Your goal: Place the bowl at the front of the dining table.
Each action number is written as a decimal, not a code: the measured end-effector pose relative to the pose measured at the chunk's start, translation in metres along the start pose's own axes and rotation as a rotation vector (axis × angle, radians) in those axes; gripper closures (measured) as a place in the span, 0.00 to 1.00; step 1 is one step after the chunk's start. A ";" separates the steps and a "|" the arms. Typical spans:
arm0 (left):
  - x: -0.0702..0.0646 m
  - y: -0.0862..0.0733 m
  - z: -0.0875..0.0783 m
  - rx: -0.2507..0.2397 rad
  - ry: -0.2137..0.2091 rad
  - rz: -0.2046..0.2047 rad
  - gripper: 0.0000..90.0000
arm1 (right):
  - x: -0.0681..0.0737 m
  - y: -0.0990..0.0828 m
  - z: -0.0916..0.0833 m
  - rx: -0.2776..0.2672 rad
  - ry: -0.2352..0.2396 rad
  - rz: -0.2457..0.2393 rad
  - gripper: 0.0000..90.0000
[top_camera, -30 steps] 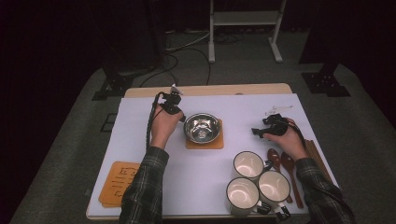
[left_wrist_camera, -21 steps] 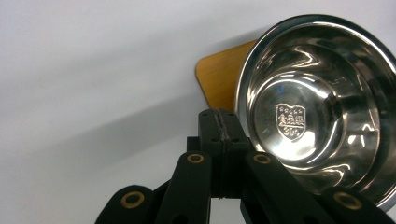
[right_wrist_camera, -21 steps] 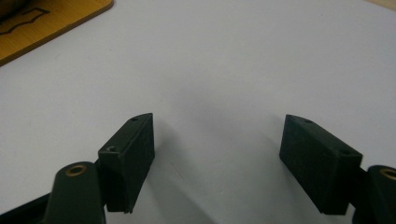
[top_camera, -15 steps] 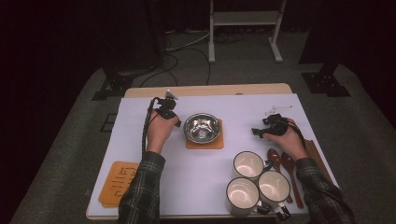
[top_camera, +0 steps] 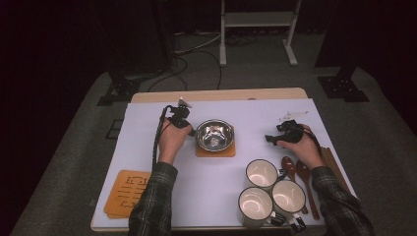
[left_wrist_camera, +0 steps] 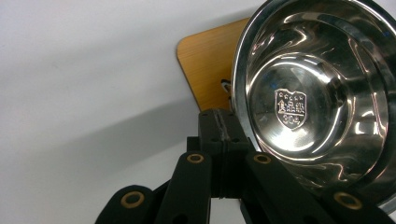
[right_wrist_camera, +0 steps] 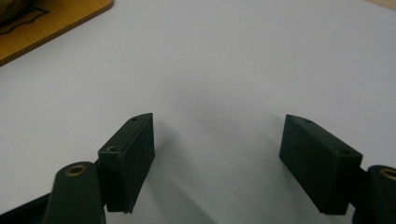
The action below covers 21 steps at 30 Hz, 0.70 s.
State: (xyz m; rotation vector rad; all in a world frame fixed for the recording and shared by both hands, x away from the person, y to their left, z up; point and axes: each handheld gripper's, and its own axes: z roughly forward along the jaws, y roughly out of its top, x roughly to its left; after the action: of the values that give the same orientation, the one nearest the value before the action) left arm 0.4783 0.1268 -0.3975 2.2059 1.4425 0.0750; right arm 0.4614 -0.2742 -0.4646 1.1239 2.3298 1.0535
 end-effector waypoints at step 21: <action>0.005 -0.015 -0.016 -0.099 0.061 0.026 0.72 | 0.000 0.000 0.000 -0.001 0.000 0.001 0.28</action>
State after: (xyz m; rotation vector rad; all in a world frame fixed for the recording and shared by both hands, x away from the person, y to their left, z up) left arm 0.4625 0.1417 -0.3907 2.1585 1.4118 0.2201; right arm 0.4613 -0.2741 -0.4646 1.1251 2.3287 1.0549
